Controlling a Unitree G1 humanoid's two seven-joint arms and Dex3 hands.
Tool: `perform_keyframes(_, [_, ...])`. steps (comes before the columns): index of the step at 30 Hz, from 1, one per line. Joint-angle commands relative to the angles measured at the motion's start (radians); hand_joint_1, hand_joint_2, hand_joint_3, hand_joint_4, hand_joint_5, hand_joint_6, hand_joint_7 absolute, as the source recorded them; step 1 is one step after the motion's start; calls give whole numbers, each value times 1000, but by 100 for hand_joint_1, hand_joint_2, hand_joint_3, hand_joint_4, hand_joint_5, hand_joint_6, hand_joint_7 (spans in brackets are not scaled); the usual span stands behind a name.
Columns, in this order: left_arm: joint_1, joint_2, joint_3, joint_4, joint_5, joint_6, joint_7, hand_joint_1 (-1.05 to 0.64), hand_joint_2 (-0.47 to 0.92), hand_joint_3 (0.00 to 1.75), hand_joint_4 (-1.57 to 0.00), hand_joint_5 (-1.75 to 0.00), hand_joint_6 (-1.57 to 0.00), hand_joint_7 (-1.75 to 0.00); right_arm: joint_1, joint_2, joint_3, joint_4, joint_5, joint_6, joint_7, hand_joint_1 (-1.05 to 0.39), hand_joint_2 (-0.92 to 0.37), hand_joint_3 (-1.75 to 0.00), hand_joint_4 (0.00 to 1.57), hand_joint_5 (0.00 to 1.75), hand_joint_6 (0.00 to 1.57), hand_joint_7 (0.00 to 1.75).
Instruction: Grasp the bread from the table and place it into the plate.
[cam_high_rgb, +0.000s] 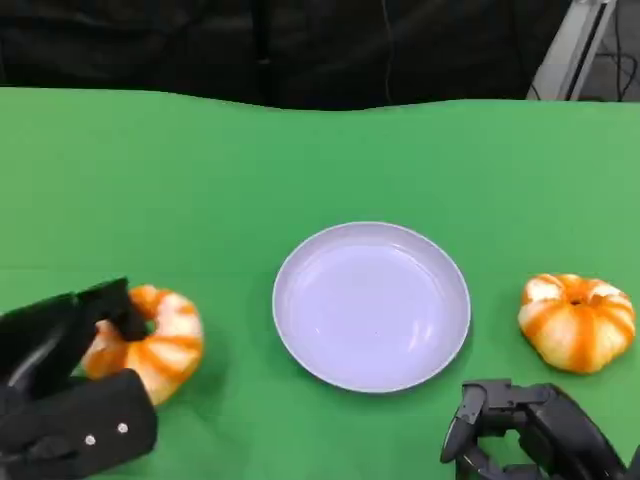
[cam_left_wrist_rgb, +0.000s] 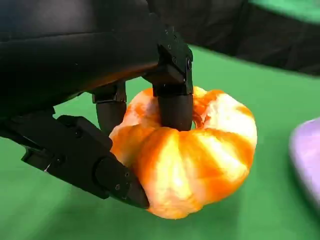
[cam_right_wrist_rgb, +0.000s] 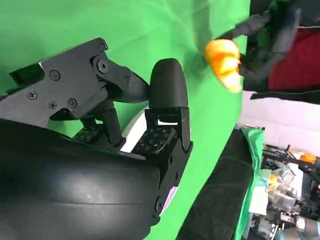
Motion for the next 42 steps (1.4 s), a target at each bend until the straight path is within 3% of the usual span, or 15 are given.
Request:
perform_keyframes(1, [47, 13, 48, -164, -13, 30, -30, -14, 80, 2, -71, -175, -55, -173, -3, -5, -5, 15, -4, -12, -11, -11, -62, -94, 84, 146, 86, 117])
perform_keyframes(10, [42, -40, 74, -389, -30, 102, -94, -11, 79, 1, -70, -175, -57, -165, -4, -2, -3, 17, -13, -15, -20, -12, -62, -94, 84, 145, 87, 117])
perform_keyframes(18, [-17, -113, 37, -427, -32, 81, -97, -13, 79, 0, -69, -175, -58, -161, -2, -1, 0, 15, -7, -14, -17, -12, -62, -96, 85, 146, 87, 116])
perform_keyframes(26, [-96, -177, -16, -415, -34, 96, -121, -1, 77, 0, -68, -175, -60, -155, 0, 0, 2, 10, -20, -14, -29, -12, -62, -94, 84, 147, 87, 117])
perform_keyframes(36, [-220, -263, -134, -293, 15, 131, -139, -6, 74, 0, -67, -175, -60, -152, 0, 6, 5, 14, -40, -25, -54, -12, -61, -97, 85, 144, 87, 117])
perform_keyframes(42, [-273, -280, -185, -204, 28, 112, -151, -1, 77, 1, -62, -175, -58, -150, 0, 8, 10, 14, -41, -31, -59, -10, -62, -96, 85, 142, 87, 116])
